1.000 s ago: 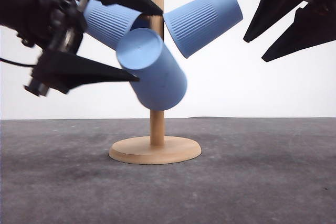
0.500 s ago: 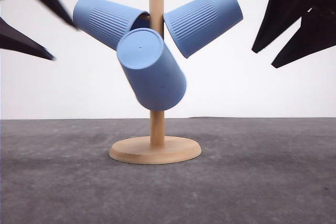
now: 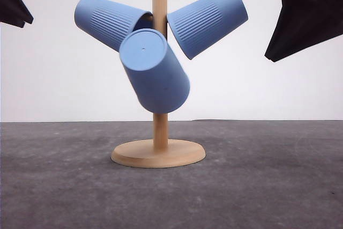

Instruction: Place three cups

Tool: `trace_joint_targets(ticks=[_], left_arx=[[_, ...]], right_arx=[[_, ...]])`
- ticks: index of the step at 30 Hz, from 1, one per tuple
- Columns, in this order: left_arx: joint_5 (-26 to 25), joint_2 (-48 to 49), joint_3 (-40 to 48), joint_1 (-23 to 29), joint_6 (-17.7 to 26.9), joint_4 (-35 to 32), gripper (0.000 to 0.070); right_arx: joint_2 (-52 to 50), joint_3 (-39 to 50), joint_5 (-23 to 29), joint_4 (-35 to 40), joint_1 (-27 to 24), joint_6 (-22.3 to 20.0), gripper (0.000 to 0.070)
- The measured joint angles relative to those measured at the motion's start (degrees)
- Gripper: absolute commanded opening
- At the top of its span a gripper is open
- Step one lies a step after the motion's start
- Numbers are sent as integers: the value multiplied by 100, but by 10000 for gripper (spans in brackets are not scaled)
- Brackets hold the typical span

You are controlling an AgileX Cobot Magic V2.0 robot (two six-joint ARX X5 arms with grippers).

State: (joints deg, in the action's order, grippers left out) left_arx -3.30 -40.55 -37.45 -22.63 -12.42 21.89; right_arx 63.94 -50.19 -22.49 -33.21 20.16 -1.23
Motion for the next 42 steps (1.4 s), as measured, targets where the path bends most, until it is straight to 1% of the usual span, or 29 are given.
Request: trace_joint_targets(ticks=[14, 16, 19, 22, 24, 27, 31, 36, 42], left_arx=[[-5, 14, 2, 6, 66, -5, 0], [-17, 130, 86, 131, 104, -98, 0], [-6, 657, 719, 609, 169, -825, 0], [23, 1431, 1815, 1133, 137, -1740, 0], [79, 2044, 2517, 1380, 122, -1965, 0], [209, 2967, 3185, 1657, 123, -1778, 0], [340, 3913, 3533, 1879, 146, -1490, 0], [428, 4026, 3593, 1935, 282, -1140, 0], [445, 4026, 3593, 1934, 299, -1134, 0]], right_arx=[[0, 0, 3, 9, 0, -14, 15], [0, 0, 3, 9, 0, -14, 15], [0, 0, 3, 11, 0, -21, 15], [0, 0, 4, 15, 0, -29, 15], [0, 0, 4, 17, 0, -29, 15], [0, 0, 3, 25, 1, -29, 15], [0, 0, 4, 27, 2, -29, 15], [-2, 0, 5, 50, 2, -31, 15], [-4, 0, 5, 60, 2, -31, 15]])
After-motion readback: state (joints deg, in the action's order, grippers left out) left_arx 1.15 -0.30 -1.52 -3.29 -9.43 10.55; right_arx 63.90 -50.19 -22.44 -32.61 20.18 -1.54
